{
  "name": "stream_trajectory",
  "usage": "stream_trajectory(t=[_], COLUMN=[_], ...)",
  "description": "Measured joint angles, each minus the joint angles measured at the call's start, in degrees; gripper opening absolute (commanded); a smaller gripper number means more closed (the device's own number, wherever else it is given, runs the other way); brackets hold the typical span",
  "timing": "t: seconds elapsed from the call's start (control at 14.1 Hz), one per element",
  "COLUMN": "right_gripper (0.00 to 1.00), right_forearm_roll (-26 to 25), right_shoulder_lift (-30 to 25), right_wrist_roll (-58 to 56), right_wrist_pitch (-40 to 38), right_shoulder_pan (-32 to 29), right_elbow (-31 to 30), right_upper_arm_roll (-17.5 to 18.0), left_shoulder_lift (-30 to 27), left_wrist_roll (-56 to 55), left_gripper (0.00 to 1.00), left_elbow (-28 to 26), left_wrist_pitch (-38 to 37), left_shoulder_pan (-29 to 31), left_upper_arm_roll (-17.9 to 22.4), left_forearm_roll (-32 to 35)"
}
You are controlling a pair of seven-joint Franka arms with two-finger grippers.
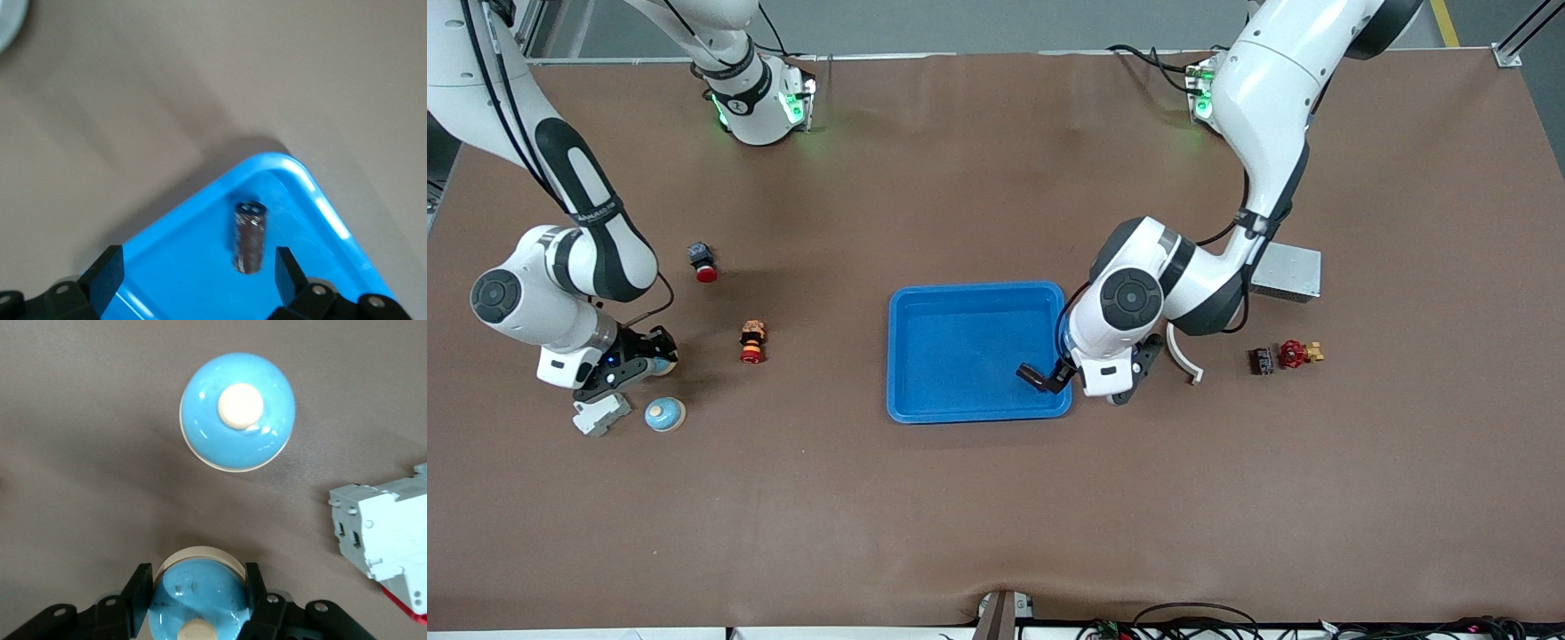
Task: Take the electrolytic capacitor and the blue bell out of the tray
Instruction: 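Lower the bell and open the right gripper while the left gripper reaches capacitor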
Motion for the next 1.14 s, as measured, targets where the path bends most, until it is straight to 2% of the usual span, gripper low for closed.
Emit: stream_trajectory(t=[0.07,0.14,0.85,1.14], right_gripper=[0.0,0.99,1.0,1.0], right_forearm_roll=[0.0,0.1,4.4,4.7], right_shoulder_lift=[-0.1,-0.2,0.2,0.1], right_wrist_roll=[0.1,0.1,0.2,3.6], right_wrist_pitch=[0.0,0.0,-0.1,-10.0], right_shoulder_pan=[0.2,0.3,1.5,1.9], right_elbow=[-0.1,-0.2,0.2,7.3], right_upper_arm_roll=[0.0,0.0,0.5,0.5], left_shoulder_lift=[0.3,0.8,5.8,6.6], left_wrist_roll=[-1.0,-1.9,-3.5,-3.5], left_gripper=[1.0,1.0,1.0,1.0], left_elbow=[0.2,0.6,2.0,2.0], left_wrist_pitch=[0.9,1.3,4.2,4.9], left_shoulder_pan=[-0.5,-0.9,-3.2,-4.0], left_upper_arm_roll=[0.0,0.0,0.1,0.3], left_forearm_roll=[0.0,0.0,0.0,0.0])
